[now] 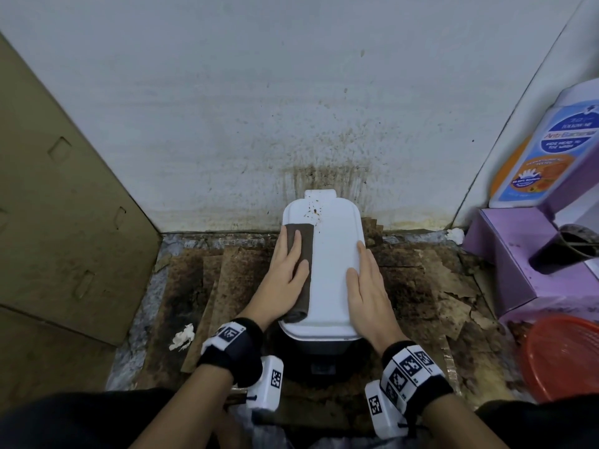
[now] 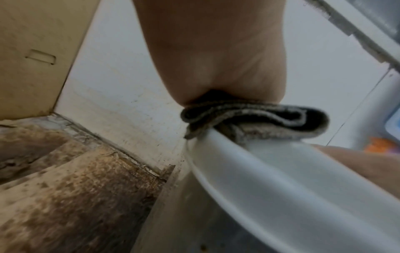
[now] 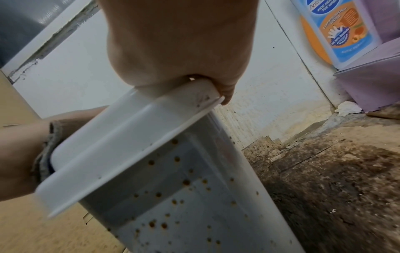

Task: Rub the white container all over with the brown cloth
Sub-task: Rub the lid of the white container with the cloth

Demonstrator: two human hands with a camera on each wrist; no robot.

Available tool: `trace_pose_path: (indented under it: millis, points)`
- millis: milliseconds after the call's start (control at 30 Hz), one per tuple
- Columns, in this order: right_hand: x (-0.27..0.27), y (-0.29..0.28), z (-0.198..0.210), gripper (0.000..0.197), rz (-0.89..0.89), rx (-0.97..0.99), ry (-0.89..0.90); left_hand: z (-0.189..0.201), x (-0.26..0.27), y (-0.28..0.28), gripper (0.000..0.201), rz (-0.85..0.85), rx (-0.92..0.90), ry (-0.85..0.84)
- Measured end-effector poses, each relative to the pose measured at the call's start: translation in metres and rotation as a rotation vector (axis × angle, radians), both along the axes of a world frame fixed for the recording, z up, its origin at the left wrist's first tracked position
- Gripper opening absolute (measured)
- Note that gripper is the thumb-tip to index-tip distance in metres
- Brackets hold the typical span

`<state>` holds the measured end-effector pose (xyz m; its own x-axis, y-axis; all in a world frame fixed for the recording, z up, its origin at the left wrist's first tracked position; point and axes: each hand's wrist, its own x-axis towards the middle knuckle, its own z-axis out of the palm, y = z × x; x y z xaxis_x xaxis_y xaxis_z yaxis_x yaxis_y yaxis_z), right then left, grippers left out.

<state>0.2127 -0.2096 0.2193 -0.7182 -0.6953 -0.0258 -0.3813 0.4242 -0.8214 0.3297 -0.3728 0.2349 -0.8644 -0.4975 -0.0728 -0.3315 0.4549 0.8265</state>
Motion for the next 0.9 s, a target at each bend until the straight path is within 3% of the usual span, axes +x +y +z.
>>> trace_pose_path:
  millis: [267,567,900]
  points:
    - [0.000,0.003,-0.002,0.056,-0.007,-0.009,0.009,-0.006,0.009,0.019,0.067,0.059,-0.051,0.054]
    - [0.001,0.002,-0.001,0.056,-0.011,0.000,-0.009,-0.007,0.023,0.045,0.064,0.046,-0.233,-0.056]
    - [-0.002,0.000,-0.001,0.056,0.004,-0.025,-0.023,0.017,-0.013,-0.002,0.069,-0.070,-0.073,-0.198]
